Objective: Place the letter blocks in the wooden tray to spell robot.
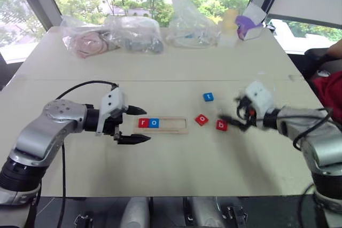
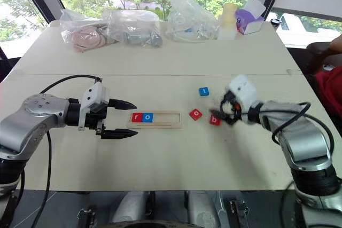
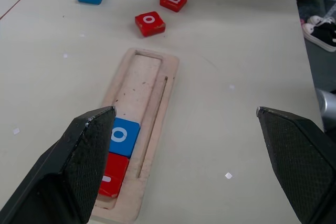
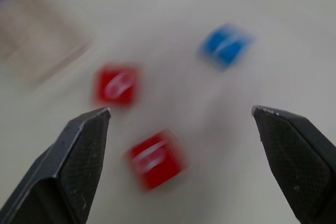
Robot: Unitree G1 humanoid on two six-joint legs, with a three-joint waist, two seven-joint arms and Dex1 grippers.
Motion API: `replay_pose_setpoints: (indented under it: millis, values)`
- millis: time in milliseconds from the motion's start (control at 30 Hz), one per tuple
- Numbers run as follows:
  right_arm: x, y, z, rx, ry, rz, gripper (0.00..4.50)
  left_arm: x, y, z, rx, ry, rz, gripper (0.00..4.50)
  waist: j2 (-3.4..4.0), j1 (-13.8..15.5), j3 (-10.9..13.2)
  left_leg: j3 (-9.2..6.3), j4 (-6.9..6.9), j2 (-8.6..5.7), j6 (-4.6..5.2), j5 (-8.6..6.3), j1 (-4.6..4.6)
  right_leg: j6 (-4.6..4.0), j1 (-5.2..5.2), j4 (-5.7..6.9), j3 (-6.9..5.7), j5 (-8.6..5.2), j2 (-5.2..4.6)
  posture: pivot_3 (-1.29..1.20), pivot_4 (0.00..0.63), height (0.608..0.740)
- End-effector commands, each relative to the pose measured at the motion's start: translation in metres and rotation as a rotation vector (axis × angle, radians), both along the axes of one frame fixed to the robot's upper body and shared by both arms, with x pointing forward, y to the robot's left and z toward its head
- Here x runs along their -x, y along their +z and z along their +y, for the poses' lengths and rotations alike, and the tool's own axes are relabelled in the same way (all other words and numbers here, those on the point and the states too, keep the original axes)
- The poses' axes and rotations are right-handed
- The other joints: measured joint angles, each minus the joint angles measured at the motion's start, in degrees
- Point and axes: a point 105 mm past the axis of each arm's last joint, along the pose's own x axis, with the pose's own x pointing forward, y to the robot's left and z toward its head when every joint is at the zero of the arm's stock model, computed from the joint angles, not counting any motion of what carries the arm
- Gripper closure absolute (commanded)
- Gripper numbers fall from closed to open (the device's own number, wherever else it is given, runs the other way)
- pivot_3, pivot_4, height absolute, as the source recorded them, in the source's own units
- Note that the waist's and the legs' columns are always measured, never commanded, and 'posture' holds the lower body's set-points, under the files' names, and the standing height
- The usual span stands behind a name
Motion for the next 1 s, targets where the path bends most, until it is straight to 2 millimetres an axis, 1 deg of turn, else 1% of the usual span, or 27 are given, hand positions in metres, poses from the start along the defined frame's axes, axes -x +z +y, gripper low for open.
replay_pose_setpoints:
  millis: [33,100,167,233,333,400,433,500,633,667,700,767,800,867,933,967,1000]
  values:
    - [-0.008,0.009,-0.01,-0.007,0.122,-0.104,0.03,0.003,0.012,-0.004,0.005,-0.033,-0.052,0.0,0.08,-0.6,0.1,0.01,0.05,-0.01,0.0,0.0,0.01,0.04,-0.02,0.0,0.07,0.02,-0.05,0.0,0.15,0.735]
    - [-0.014,-0.001,-0.02,0.047,0.145,-0.121,0.03,0.005,0.011,-0.004,-0.008,-0.034,-0.044,0.0,0.03,-0.7,0.1,0.16,0.15,-0.01,0.0,0.0,0.06,0.13,-0.01,-0.01,0.2,0.07,-0.09,0.0,0.15,0.735]
    - [-0.019,-0.01,-0.027,0.09,0.165,-0.123,0.03,0.009,0.005,-0.001,-0.047,-0.038,-0.037,0.0,0.01,-0.7,0.2,0.21,0.19,-0.01,0.0,0.0,0.08,0.12,0.02,-0.05,0.23,0.08,-0.09,0.0,0.15,0.735]
    - [-0.024,-0.013,-0.025,0.069,0.182,-0.125,0.03,0.009,0.001,0.003,-0.06,-0.021,-0.028,0.0,0.03,-0.7,0.2,0.21,0.21,-0.01,-0.01,0.01,0.1,0.1,0.02,-0.02,0.26,0.09,-0.08,0.0,0.15,0.735]
    - [-0.026,-0.019,-0.019,0.05,0.224,-0.12,0.03,0.007,-0.001,0.009,-0.061,0.013,-0.02,0.0,0.03,-0.5,0.2,0.17,0.21,0.01,-0.01,0.01,0.1,0.12,0.01,0.03,0.25,0.1,-0.05,0.0,0.15,0.735]
    - [-0.029,-0.026,-0.016,0.068,0.254,-0.131,0.03,0.006,-0.001,0.014,-0.06,0.042,-0.019,0.0,0.03,-0.5,0.2,0.14,0.21,0.01,-0.01,0.01,0.09,0.12,0.01,0.05,0.25,0.1,-0.05,0.0,0.15,0.735]
    - [-0.03,-0.031,-0.017,0.087,0.266,-0.129,0.26,0.006,-0.003,0.017,-0.061,0.055,-0.015,0.0,0.04,-0.5,0.2,0.14,0.21,0.01,-0.01,0.01,0.09,0.12,0.01,0.04,0.25,0.1,-0.06,0.0,0.15,0.735]
    - [-0.031,-0.038,-0.018,0.104,0.28,-0.118,0.9,0.007,-0.005,0.02,-0.062,0.072,-0.007,0.0,0.04,-0.6,0.2,0.15,0.2,0.0,-0.01,0.01,0.1,0.12,0.02,0.04,0.25,0.1,-0.08,0.0,0.15,0.735]
    - [-0.03,-0.039,-0.02,0.075,0.284,-0.101,2.99,0.009,-0.005,0.03,-0.07,0.11,0.004,0.0,0.04,-0.5,0.2,0.15,0.24,0.01,-0.03,0.02,0.17,0.1,0.1,0.06,0.25,0.11,-0.1,0.0,0.15,0.735]
    - [-0.03,-0.039,-0.021,0.073,0.279,-0.105,3.36,0.009,-0.004,0.031,-0.071,0.12,0.002,0.0,0.04,-0.5,0.2,0.15,0.25,0.01,-0.03,0.02,0.19,0.08,0.12,0.07,0.25,0.11,-0.12,0.0,0.15,0.735]
    - [-0.03,-0.038,-0.021,0.07,0.274,-0.108,3.35,0.008,-0.003,0.033,-0.072,0.126,-0.001,0.0,0.04,-0.5,0.2,0.15,0.27,0.01,-0.04,0.02,0.21,0.08,0.14,0.07,0.25,0.11,-0.13,0.0,0.15,0.735]
    - [-0.033,-0.031,-0.02,0.053,0.254,-0.125,3.35,0.008,-0.001,0.035,-0.074,0.133,-0.004,0.0,0.04,-0.4,0.2,0.15,0.29,0.01,-0.04,0.02,0.22,0.06,0.18,0.07,0.25,0.1,-0.14,0.0,0.15,0.735]
    - [-0.038,-0.017,-0.013,-0.015,0.237,-0.146,3.35,0.007,0.0,0.038,-0.077,0.143,-0.005,0.0,0.04,-0.4,0.2,0.15,0.3,0.01,-0.04,0.03,0.23,0.06,0.19,0.07,0.25,0.1,-0.15,0.0,0.15,0.735]
    - [-0.041,0.018,0.014,-0.167,0.26,-0.187,3.35,0.005,0.002,0.047,-0.095,0.165,-0.008,0.0,0.08,-0.6,0.2,0.15,0.3,0.0,-0.05,0.03,0.22,0.06,0.18,0.08,0.25,0.11,-0.16,0.0,0.15,0.735]
    - [-0.033,0.047,0.048,-0.295,0.355,-0.188,3.35,0.0,0.004,0.06,-0.131,0.198,-0.011,0.0,0.21,-1.0,0.3,0.21,0.29,0.03,-0.06,0.03,0.2,0.06,0.02,0.21,0.32,0.14,-0.15,0.0,0.15,0.735]
    - [-0.029,0.059,0.066,-0.371,0.404,-0.18,3.35,-0.004,0.006,0.067,-0.15,0.218,-0.015,0.0,0.21,-1.2,0.3,0.21,0.28,0.03,-0.06,0.04,0.19,0.08,-0.05,0.32,0.34,0.14,-0.14,0.0,0.15,0.735]
    - [-0.026,0.066,0.078,-0.415,0.436,-0.166,3.35,-0.007,0.007,0.073,-0.159,0.232,-0.018,0.0,0.2,-1.2,0.3,0.18,0.27,0.05,-0.06,0.04,0.23,0.06,-0.11,0.51,0.33,0.13,-0.12,0.0,0.15,0.735]
